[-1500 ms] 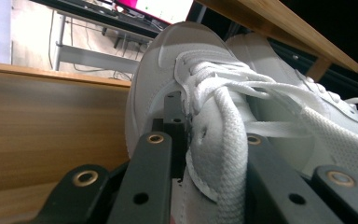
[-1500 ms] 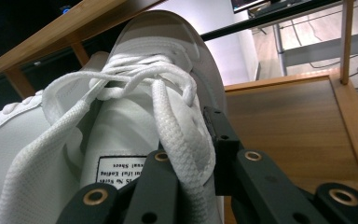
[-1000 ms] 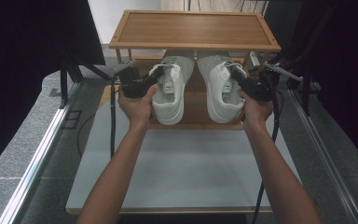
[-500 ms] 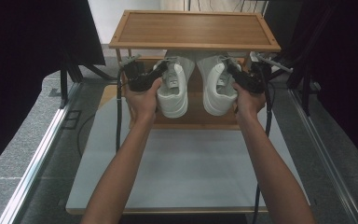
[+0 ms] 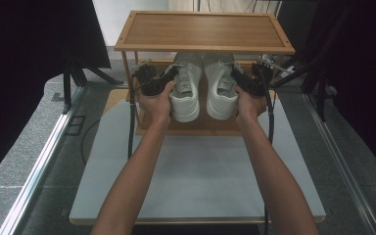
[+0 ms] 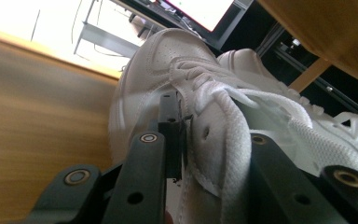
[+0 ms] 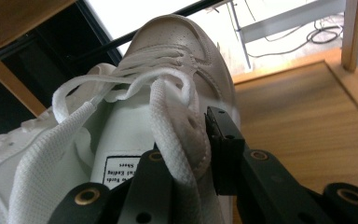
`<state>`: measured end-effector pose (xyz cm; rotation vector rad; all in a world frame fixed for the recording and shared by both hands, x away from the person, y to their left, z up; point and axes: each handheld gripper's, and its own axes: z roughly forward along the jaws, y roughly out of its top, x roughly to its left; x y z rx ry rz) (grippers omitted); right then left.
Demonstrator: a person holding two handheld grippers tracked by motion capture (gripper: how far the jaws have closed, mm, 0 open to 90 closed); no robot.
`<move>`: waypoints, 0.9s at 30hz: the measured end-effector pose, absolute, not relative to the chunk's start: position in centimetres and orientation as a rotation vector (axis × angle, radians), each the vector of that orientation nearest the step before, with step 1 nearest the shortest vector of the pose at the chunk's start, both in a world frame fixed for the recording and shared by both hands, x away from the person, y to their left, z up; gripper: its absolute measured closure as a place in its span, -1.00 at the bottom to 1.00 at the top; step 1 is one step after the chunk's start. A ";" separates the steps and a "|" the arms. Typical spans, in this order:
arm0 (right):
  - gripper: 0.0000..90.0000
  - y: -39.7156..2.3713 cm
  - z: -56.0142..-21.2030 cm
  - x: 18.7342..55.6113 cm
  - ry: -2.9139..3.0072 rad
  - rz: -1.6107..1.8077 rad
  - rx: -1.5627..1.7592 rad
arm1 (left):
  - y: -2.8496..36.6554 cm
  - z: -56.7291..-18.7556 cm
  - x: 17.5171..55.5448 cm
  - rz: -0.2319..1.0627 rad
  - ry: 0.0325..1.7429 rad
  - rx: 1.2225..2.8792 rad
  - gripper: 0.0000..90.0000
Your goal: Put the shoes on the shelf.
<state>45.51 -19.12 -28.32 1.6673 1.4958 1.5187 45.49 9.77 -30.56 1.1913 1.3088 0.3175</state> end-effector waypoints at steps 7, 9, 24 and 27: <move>0.58 -18.6 -28.7 45.9 1.489 1.542 1.667 | 8.8 -30.6 45.7 0.333 1.342 1.144 0.63; 0.49 -18.1 -28.7 46.1 1.494 1.555 1.664 | 8.4 -30.6 45.9 0.334 1.343 1.151 0.56; 0.01 -18.5 -27.0 44.5 1.499 1.649 1.549 | 9.4 -29.4 45.2 0.247 1.193 1.207 0.04; 0.07 -18.5 -26.4 43.1 1.545 1.621 1.467 | 9.9 -28.9 44.1 0.264 1.164 1.223 0.14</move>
